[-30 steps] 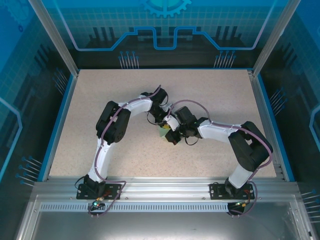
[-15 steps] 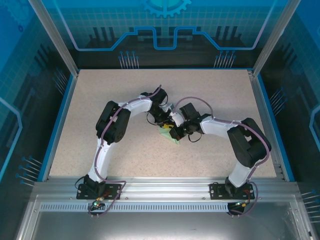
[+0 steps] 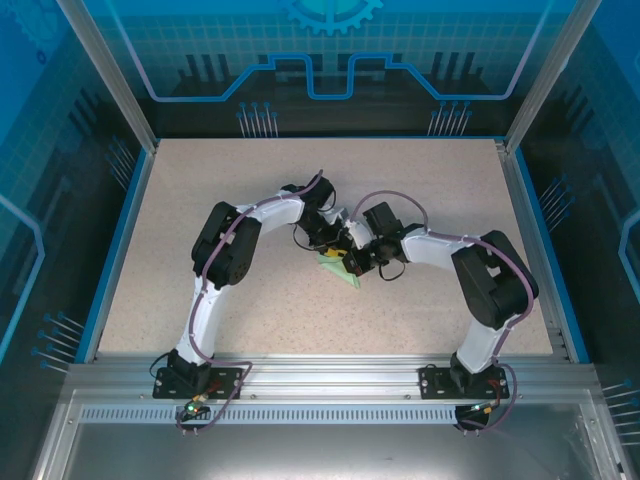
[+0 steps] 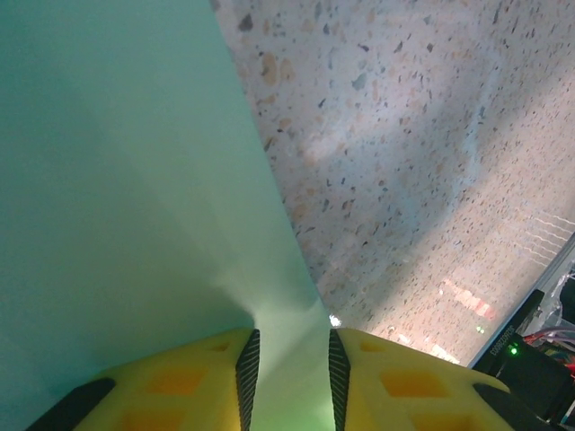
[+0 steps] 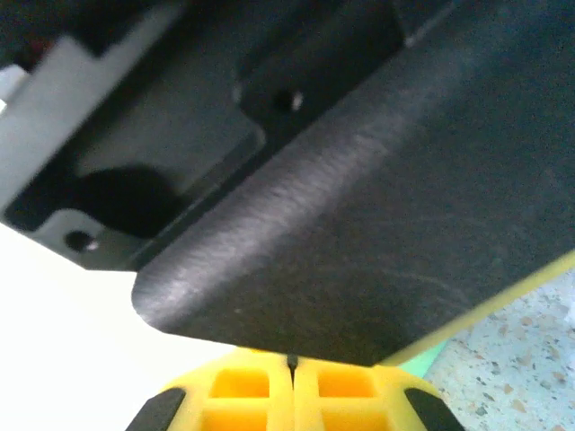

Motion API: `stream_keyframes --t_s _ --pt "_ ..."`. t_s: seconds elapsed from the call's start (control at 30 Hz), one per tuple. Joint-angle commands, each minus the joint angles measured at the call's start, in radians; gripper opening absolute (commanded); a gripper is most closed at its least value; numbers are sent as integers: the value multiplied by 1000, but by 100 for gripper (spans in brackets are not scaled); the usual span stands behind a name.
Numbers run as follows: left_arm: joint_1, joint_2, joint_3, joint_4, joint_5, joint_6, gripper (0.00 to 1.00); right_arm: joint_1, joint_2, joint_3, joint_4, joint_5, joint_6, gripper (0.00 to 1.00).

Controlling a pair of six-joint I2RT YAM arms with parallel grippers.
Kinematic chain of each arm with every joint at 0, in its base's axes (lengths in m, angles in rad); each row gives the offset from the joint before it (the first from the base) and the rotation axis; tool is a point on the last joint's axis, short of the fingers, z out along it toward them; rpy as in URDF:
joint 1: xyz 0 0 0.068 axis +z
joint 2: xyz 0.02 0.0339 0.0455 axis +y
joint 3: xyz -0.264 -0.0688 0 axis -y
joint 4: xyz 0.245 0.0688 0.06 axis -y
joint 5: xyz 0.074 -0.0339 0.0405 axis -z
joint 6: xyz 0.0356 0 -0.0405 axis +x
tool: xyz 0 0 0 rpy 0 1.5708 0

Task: Fold a paper plane with a square sheet of paper (fold left side to right side)
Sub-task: Third fold the triangle at the center of the table.

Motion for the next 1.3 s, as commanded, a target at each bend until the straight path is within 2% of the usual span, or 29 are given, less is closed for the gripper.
stream_keyframes --t_s 0.0,0.57,0.83,1.27 --pt "-6 55 0 -73 -61 20 31 -21 35 19 -35 -39 22 0" --pt "-6 45 17 -71 -39 6 31 -56 95 42 -36 -77 23 0" --pt "11 -17 70 -78 4 -11 39 -57 87 19 -27 -83 26 0" --pt "42 -19 57 -23 -20 -59 43 -57 91 21 -30 -86 23 0"
